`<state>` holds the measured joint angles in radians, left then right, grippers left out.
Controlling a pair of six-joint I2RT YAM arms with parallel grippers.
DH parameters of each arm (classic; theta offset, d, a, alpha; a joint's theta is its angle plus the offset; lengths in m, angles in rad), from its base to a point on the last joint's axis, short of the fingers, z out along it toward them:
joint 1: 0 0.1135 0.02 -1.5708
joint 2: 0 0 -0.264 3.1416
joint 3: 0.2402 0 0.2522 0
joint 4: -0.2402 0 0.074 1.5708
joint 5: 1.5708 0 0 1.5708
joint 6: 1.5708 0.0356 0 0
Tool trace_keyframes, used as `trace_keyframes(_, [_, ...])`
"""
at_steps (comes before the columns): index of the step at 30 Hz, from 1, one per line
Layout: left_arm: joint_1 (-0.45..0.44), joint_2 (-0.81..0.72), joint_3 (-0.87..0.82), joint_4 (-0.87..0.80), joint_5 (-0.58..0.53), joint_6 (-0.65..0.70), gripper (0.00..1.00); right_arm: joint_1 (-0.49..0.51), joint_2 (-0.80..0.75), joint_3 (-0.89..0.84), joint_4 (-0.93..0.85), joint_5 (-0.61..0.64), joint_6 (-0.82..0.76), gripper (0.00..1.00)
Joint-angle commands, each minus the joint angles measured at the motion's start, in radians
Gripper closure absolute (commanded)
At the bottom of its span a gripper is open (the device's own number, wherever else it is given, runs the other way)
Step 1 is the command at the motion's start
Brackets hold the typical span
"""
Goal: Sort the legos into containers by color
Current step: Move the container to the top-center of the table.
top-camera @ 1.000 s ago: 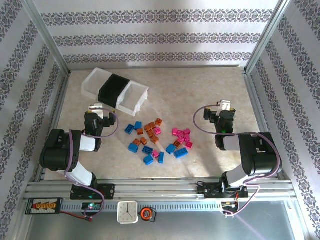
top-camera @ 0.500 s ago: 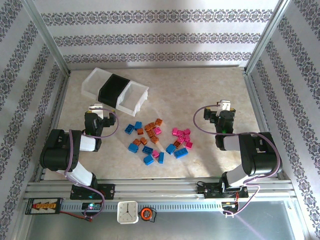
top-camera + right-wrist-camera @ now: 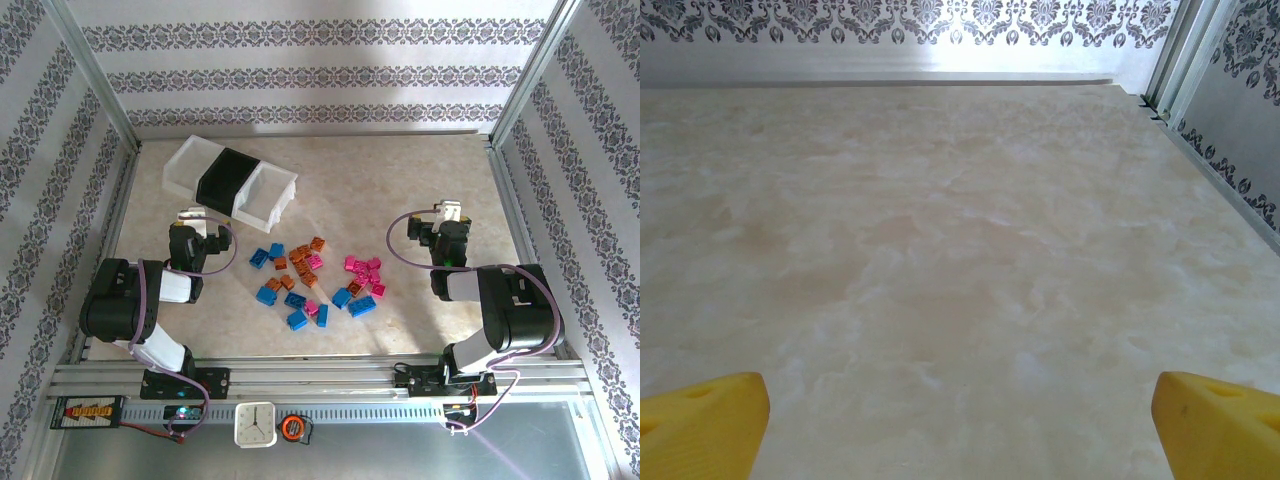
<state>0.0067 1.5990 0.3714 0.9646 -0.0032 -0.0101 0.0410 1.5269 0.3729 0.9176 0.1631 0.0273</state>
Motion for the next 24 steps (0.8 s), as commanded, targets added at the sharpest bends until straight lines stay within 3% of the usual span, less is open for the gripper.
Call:
trace_keyframes(1, [-0.006,-0.005,0.018,-0.016,0.011,0.012,0.01,-0.004,-0.005,-0.003,0.030,-0.009,0.019,0.02])
trace_keyframes(6, [-0.009,-0.067,-0.002,-0.025,-0.017,0.011,0.01,-0.021,-0.017,0.000,0.025,-0.030,0.037,0.02])
trace_keyframes(12, [-0.020,-0.299,0.061,-0.325,-0.094,-0.047,0.01,-0.015,-0.182,0.118,-0.362,-0.005,0.064,0.02])
trace_keyframes(16, [-0.020,-0.412,0.089,-0.405,-0.110,-0.156,0.01,0.001,-0.266,0.150,-0.481,0.051,0.135,0.02])
trace_keyframes(18, [-0.020,-0.446,0.104,-0.405,-0.112,-0.207,0.01,0.037,-0.306,0.173,-0.538,0.155,0.149,0.02])
trace_keyframes(22, [-0.007,-0.475,0.109,-0.397,-0.176,-0.476,0.01,0.079,-0.329,0.206,-0.574,0.338,0.279,0.02])
trace_keyframes(24, [0.014,-0.502,0.133,-0.528,-0.205,-0.706,0.01,0.049,-0.340,0.204,-0.597,0.272,0.420,0.02])
